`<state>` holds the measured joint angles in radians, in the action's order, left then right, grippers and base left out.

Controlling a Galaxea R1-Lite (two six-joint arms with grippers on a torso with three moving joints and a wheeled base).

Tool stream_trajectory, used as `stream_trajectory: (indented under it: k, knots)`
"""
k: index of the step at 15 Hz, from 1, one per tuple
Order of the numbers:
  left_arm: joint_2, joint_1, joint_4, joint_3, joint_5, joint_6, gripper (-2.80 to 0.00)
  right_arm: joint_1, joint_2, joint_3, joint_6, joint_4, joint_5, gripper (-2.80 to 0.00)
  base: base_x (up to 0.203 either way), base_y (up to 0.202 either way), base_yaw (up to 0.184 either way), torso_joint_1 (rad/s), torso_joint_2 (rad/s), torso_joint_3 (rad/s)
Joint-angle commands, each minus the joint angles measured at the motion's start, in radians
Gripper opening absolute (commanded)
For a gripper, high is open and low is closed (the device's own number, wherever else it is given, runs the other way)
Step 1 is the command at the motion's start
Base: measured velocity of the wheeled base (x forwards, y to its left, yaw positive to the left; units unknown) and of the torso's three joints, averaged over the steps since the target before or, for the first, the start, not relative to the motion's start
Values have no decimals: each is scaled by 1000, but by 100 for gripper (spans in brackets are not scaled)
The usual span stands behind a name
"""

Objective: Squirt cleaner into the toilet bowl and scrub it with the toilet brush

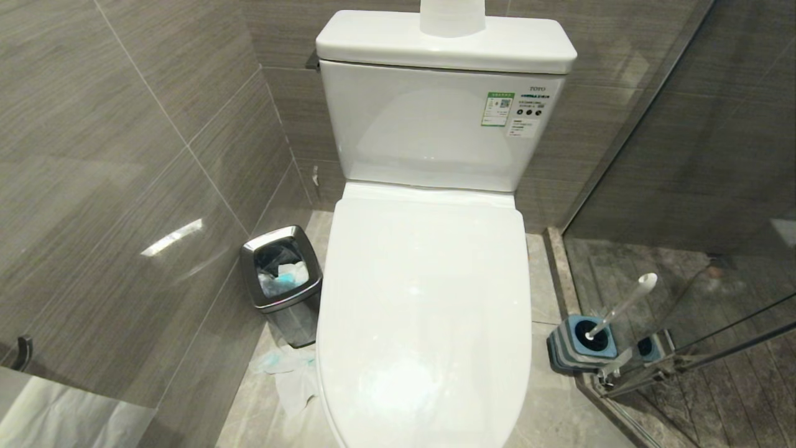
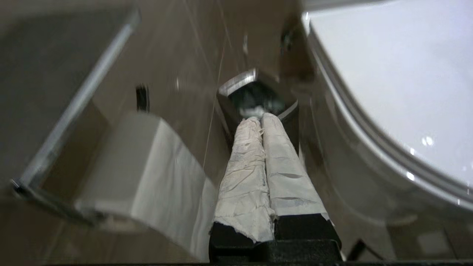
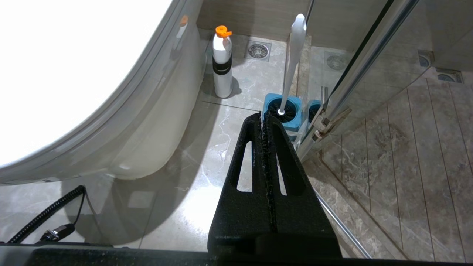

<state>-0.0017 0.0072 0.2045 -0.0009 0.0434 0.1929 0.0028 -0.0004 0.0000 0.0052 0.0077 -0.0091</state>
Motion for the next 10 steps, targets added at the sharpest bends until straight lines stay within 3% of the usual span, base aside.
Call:
stream_trajectory:
  k: [1, 4, 10]
  knots:
    - [3, 0, -119, 2, -16, -8, -280, 0, 0, 1, 1, 0, 0, -280, 0, 0, 0, 0, 0, 0]
    - [3, 0, -215, 1, -10, -27, -280, 0, 0, 1, -1, 0, 0, -280, 0, 0, 0, 0, 0, 0]
    - [3, 0, -214, 2, -4, -61, -280, 0, 0, 2, 1, 0, 0, -280, 0, 0, 0, 0, 0, 0]
